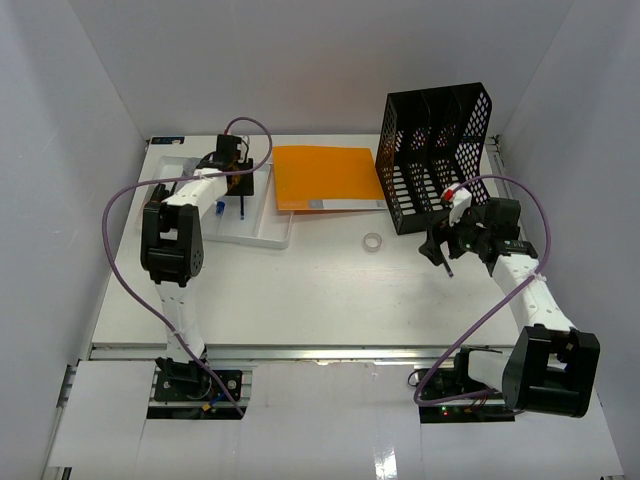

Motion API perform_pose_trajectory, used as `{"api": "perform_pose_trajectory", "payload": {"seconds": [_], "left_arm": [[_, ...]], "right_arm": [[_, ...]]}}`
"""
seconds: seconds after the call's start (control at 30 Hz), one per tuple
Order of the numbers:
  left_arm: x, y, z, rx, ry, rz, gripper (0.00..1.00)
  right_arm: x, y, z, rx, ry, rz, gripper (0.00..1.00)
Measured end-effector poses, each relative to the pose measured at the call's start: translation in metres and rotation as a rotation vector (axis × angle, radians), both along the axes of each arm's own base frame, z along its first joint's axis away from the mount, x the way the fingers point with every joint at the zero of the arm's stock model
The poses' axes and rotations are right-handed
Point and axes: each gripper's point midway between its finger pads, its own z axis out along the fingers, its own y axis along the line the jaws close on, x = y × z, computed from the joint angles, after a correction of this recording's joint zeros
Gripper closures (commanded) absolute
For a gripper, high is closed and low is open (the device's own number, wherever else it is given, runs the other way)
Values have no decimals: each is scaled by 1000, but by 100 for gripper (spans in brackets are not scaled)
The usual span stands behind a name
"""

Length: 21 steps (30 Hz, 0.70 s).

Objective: Organize the desk

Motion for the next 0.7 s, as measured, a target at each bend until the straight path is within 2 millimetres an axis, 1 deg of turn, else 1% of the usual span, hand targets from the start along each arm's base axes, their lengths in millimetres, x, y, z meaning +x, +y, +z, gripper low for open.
{"api": "perform_pose_trajectory", "payload": {"seconds": [0.07,0.17,0.3,0.4,0.43,0.47,0.5,0.53,0.57,0.63,0.7], "left_arm": [[1,0,0,3,3,0,34],[4,0,7,-1,-6,3,28],[10,-3,18,-15,-32,6,24],[9,-5,30,-36,-48,5,19],[7,-8,38,-53,-61,1,16],[2,-9,48,-69,-74,-2,13],[-4,-11,57,-86,-86,-5,9],[-9,-14,69,-108,-110,-11,3],[-14,-18,82,-143,-155,-20,2],[-41,-25,106,-214,-215,-44,2],[-76,-34,130,-300,-276,-78,2]], "right_arm": [[2,-7,-4,-29,4,-32,10],[4,-17,-10,-75,11,-77,10],[6,-31,-17,-132,18,-132,9],[5,-42,-26,-184,30,-167,6],[5,-46,-30,-205,38,-179,4],[5,-49,-34,-221,46,-189,2],[6,-53,-37,-237,55,-198,3],[6,-56,-41,-252,64,-206,8],[6,-58,-44,-264,74,-212,11],[6,-64,-53,-295,95,-225,15],[5,-69,-62,-319,124,-233,20]]}}
